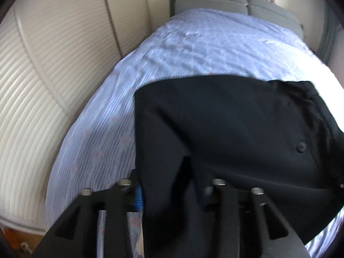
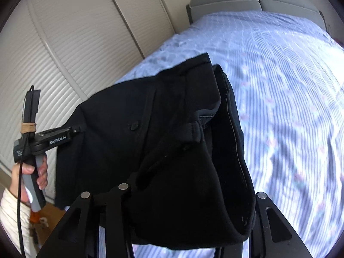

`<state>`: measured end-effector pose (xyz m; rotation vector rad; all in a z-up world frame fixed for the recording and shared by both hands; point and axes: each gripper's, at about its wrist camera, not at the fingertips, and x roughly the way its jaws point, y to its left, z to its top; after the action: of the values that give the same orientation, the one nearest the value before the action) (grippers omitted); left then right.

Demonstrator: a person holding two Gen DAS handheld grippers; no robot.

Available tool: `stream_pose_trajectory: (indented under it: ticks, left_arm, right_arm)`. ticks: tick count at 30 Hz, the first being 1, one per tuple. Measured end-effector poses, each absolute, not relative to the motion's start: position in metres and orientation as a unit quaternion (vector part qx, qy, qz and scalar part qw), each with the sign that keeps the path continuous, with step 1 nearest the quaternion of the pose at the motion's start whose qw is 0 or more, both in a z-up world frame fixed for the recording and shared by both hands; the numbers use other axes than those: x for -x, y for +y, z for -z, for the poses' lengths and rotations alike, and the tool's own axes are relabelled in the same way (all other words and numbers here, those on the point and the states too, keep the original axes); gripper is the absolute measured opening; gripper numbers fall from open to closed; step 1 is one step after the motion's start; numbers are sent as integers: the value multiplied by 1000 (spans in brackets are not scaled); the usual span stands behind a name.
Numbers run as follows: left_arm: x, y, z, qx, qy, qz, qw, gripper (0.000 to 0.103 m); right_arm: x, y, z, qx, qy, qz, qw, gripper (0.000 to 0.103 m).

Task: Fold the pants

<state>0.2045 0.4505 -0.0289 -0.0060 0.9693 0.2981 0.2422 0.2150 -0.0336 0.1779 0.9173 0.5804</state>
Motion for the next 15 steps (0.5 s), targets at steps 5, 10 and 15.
stream_pose_trajectory:
  ticks: [5, 10, 15]
  left_arm:
    - [-184, 440, 21, -8, 452, -183, 873, 71]
    - [-161, 426, 0, 11, 431, -190, 882, 80]
    - [-133, 391, -29, 2, 406, -175, 897, 84]
  right_arm:
    - [-219, 205, 26, -67, 445, -264, 853, 55]
    - [-203, 204, 9, -50, 440, -252, 861, 74]
    - [-185, 169, -10, -28, 416, -221, 882, 82]
